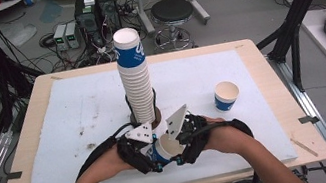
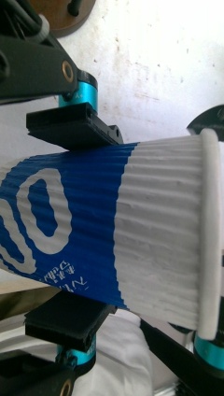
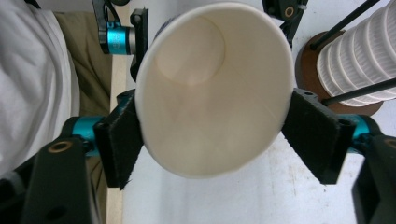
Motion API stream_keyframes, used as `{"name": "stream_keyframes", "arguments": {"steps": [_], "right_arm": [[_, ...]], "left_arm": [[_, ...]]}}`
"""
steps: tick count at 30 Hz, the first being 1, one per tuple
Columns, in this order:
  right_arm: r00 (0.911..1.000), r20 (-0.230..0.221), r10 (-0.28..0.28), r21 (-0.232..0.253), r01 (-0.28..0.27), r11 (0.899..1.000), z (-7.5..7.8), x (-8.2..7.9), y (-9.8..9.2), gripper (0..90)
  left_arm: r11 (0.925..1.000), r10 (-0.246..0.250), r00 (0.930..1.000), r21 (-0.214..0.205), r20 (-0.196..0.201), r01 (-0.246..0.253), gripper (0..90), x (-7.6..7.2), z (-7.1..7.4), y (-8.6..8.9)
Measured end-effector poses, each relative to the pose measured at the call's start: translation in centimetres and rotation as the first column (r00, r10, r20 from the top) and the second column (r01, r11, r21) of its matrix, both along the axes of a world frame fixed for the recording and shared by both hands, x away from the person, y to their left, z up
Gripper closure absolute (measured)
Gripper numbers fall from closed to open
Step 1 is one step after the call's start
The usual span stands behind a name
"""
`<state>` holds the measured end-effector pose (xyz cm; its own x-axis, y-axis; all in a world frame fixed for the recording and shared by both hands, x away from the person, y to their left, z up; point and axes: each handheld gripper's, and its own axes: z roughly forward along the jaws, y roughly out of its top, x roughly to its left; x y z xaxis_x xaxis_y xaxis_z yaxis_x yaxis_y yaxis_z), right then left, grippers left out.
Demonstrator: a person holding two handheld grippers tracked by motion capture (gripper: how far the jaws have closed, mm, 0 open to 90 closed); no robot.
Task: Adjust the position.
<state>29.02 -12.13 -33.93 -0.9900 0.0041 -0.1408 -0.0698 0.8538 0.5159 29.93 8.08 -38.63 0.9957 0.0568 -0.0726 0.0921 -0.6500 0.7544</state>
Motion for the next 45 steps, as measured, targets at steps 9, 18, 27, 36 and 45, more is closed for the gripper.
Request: {"name": "stream_keyframes", "arguments": {"steps": [9, 18, 27, 36, 45], "right_arm": [[0.9999, -0.001, -0.013, 0.175, 0.013, 0.984, 0.7, 0.0, -1.3, 19.0], [0.9957, -0.018, -0.091, 0.409, 0.091, 0.908, 2.3, 0.3, -3.9, 19.0], [0.9572, -0.045, -0.286, 0.500, 0.269, 0.823, 0.8, 0.7, -7.5, 19.0], [0.9069, -0.078, -0.414, 0.538, 0.388, 0.748, -1.2, 0.6, -10.6, 19.1], [0.8501, -0.075, -0.521, 0.554, 0.470, 0.687, -3.0, 0.5, -13.1, 19.0]], "left_arm": [[0.9965, 0.017, 0.9998, -0.082, -0.005, -0.018, 25.4, 0.1, -0.3, 0.7], [0.9719, 0.078, 0.9969, -0.223, 0.007, -0.074, 24.5, -0.1, -0.9, 1.7], [0.9150, 0.171, 0.9852, -0.373, 0.014, -0.153, 24.0, -0.3, -1.7, 4.0], [0.8792, 0.236, 0.9713, -0.431, 0.025, -0.203, 23.9, -0.4, -1.6, 5.9], [0.8492, 0.285, 0.9582, -0.470, 0.023, -0.241, 23.9, -0.6, -1.6, 8.2]]}}
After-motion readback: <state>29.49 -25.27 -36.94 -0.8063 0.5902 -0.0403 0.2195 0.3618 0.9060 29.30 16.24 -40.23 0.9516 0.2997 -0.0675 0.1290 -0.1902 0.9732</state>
